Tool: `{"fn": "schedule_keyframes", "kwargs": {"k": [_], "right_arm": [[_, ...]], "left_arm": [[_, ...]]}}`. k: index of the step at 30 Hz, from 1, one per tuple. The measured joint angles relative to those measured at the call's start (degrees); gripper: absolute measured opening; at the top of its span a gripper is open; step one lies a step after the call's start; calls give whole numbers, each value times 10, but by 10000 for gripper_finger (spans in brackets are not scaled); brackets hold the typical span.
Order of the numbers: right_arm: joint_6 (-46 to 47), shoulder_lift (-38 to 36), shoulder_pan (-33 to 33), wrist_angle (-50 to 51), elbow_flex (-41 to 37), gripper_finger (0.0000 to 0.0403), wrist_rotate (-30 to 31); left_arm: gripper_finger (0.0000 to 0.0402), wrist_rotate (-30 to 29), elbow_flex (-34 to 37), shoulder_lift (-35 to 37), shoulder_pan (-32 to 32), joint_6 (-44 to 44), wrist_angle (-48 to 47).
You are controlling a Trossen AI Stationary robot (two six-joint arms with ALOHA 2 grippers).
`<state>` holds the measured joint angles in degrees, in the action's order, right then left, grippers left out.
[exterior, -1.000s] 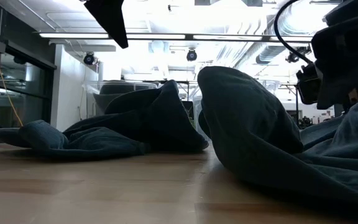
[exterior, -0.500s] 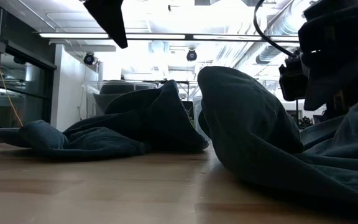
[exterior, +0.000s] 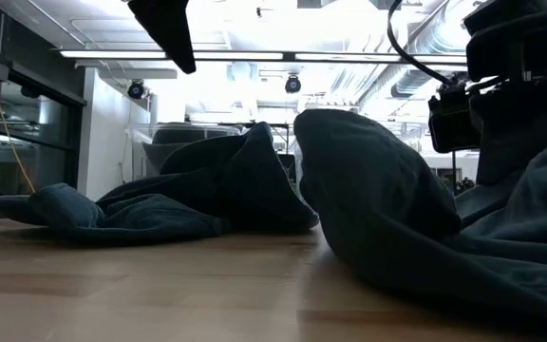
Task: Pick & Place hat
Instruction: Put the bottom blue cap into the right transparent bin
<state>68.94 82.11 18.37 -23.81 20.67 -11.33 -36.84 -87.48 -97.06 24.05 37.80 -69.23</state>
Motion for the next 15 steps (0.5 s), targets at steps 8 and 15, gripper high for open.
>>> {"fn": "schedule_keyframes", "kwargs": {"k": [8,15], "right_arm": [[-29,0,0,0,0,62,-11],[-69,0,0,-8,0,11,-31]], "left_arm": [[200,0,0,0,0,0,2],[200,0,0,0,0,0,3]]}}
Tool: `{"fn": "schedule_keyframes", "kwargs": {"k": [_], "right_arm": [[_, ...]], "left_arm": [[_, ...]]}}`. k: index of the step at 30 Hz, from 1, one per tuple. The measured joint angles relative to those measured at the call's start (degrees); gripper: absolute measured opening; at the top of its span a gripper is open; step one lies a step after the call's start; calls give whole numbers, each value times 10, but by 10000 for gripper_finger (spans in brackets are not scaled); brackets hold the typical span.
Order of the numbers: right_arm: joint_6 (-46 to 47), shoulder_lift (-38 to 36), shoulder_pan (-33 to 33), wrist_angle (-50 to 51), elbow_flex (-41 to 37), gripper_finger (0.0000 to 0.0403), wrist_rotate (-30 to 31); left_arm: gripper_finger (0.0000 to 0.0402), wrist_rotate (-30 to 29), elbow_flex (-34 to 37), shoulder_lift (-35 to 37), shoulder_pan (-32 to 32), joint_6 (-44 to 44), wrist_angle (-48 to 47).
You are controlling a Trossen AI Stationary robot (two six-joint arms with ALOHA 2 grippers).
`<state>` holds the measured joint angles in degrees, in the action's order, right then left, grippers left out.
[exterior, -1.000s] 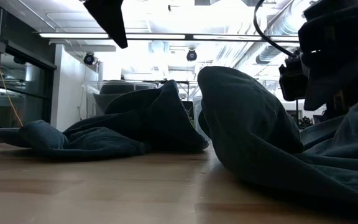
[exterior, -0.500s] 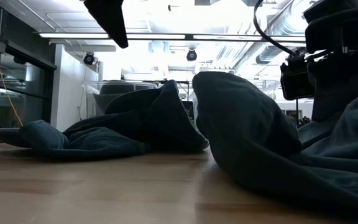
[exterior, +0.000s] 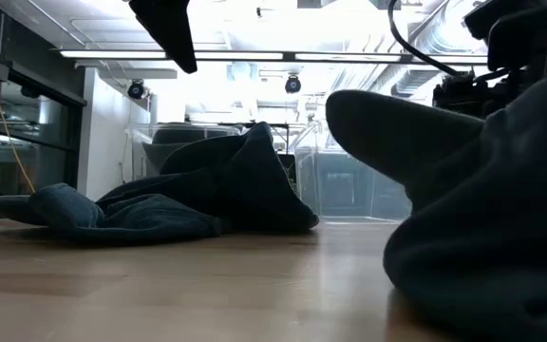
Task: Pick & Place hat
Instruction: Put the bottom blue cap into the right transparent bin
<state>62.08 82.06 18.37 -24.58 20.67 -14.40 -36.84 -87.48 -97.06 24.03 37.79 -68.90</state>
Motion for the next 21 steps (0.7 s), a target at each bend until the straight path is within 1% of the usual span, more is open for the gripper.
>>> {"fn": "schedule_keyframes", "kwargs": {"k": [5,9,13,21], "right_arm": [[-9,-1,0,-1,0,6,-7],[-11,-19,0,0,-1,5,-10],[-15,-59,0,14,-1,5,-8],[-34,-172,-13,101,-1,3,26]], "left_arm": [[200,0,0,0,0,1,2],[200,1,0,0,0,2,6],[200,1,0,0,0,2,11],[200,2,0,0,0,2,16]]}}
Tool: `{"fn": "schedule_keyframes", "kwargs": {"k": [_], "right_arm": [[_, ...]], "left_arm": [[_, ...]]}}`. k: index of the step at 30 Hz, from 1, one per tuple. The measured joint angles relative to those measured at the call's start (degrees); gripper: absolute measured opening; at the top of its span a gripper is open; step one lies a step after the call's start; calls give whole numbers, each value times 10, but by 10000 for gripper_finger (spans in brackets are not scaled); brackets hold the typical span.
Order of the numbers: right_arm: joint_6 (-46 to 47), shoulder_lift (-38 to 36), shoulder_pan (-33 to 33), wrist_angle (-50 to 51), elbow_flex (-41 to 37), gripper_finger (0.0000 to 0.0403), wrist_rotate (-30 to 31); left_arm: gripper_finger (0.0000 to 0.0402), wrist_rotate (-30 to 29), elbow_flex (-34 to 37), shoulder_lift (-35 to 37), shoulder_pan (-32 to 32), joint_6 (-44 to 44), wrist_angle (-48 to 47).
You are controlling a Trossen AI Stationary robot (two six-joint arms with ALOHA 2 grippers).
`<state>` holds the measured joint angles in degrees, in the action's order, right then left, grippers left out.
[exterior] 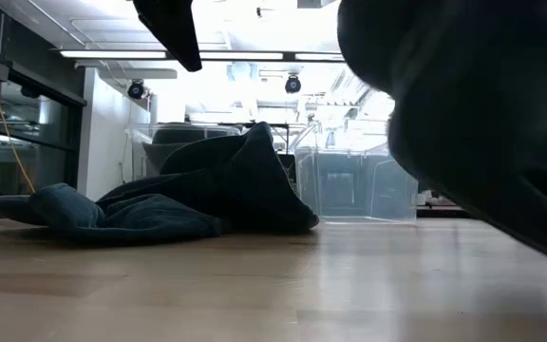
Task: Pick & Place hat
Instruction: Put the bottom blue cap into the right transparent bin
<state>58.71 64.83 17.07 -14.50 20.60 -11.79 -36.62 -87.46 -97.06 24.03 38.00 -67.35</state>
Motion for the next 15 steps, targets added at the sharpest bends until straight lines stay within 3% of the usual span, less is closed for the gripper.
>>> {"fn": "schedule_keyframes", "kwargs": {"k": [15], "right_arm": [[-67,-188,-97,36,0,1,9]], "left_arm": [[200,0,0,0,0,0,4]]}}
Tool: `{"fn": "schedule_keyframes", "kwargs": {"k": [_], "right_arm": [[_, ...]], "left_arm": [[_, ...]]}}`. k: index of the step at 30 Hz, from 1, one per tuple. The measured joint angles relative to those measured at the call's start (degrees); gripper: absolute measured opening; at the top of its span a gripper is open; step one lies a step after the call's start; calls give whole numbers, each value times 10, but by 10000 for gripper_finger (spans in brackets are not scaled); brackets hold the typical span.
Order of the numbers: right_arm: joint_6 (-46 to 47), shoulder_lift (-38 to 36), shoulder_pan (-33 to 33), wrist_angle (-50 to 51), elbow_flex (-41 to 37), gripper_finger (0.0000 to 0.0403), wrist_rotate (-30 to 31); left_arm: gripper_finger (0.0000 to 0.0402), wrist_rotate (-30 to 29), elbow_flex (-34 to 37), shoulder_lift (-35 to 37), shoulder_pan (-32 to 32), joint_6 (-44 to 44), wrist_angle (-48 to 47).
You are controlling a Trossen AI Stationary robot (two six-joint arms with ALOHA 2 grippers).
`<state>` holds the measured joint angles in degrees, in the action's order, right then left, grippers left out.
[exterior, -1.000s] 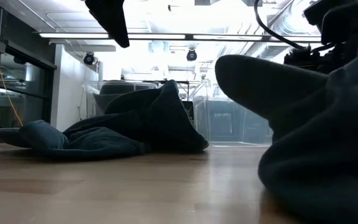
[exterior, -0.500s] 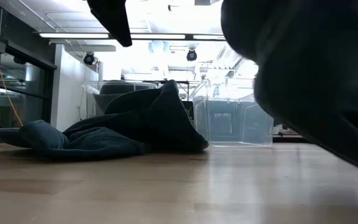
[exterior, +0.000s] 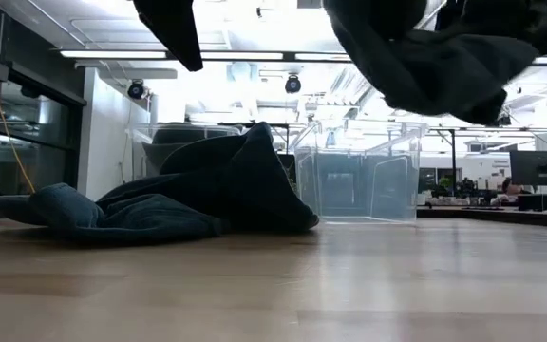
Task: Pick & Place hat
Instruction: Put the bottom blue cap into the right transparent bin
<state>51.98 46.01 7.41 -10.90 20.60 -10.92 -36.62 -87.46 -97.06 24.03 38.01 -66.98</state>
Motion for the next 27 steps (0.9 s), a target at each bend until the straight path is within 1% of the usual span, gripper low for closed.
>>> {"fn": "schedule_keyframes", "kwargs": {"k": [4,7,10,12,15,21,24,27], "right_arm": [[-32,-23,-25,2,1,1,0],[-95,-26,-40,34,22,1,-2],[-176,-26,-47,109,69,1,13],[-225,-26,-48,175,107,1,41],[-275,-26,-48,253,164,1,85],[-325,-26,-48,333,242,1,128],[-329,-26,-48,351,258,1,148],[-328,-26,-48,358,260,1,153]], "left_arm": [[200,0,0,0,0,0,2],[200,0,0,0,0,-1,14],[200,0,0,0,0,-2,15],[200,0,0,0,0,-2,15],[200,0,0,0,0,-2,17],[200,0,0,0,0,-2,26],[200,0,0,0,0,-2,26],[200,0,0,0,0,-2,30]]}}
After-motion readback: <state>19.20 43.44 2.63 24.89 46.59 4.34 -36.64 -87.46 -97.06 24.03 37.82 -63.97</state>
